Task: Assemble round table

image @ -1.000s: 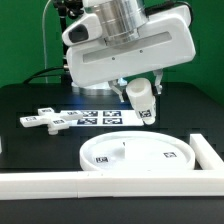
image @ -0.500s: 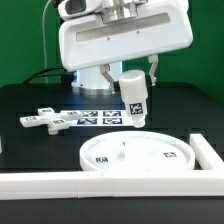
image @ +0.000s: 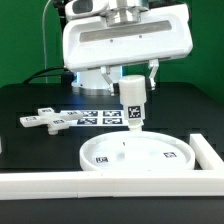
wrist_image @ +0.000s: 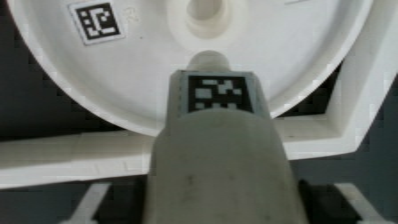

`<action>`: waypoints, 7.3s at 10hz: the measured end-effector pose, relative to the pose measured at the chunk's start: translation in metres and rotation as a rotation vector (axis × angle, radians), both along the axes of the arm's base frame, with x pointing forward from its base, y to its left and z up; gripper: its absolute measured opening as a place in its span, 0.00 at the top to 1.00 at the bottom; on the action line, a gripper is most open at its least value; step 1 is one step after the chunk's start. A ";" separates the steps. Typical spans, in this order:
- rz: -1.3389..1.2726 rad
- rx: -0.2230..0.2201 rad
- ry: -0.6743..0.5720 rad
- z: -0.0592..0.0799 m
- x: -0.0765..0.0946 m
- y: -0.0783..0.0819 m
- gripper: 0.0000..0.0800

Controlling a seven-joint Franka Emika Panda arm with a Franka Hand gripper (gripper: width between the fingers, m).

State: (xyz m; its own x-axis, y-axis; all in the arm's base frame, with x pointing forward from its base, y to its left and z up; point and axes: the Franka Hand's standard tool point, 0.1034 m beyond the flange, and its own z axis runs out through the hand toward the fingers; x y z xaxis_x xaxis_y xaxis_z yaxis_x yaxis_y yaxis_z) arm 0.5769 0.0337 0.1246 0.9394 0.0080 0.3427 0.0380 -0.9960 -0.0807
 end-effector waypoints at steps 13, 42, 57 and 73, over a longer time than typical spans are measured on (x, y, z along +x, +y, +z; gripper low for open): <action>0.106 -0.049 0.030 -0.025 -0.007 -0.004 0.49; 0.185 0.026 0.387 -0.018 -0.012 0.000 0.19; 0.325 -0.085 0.344 -0.038 -0.007 0.007 0.48; -0.674 0.153 0.352 -0.037 -0.010 0.001 0.48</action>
Offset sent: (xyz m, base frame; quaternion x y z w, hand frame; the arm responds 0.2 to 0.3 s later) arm 0.0000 0.0000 0.0000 0.0000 0.0000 0.0000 1.0000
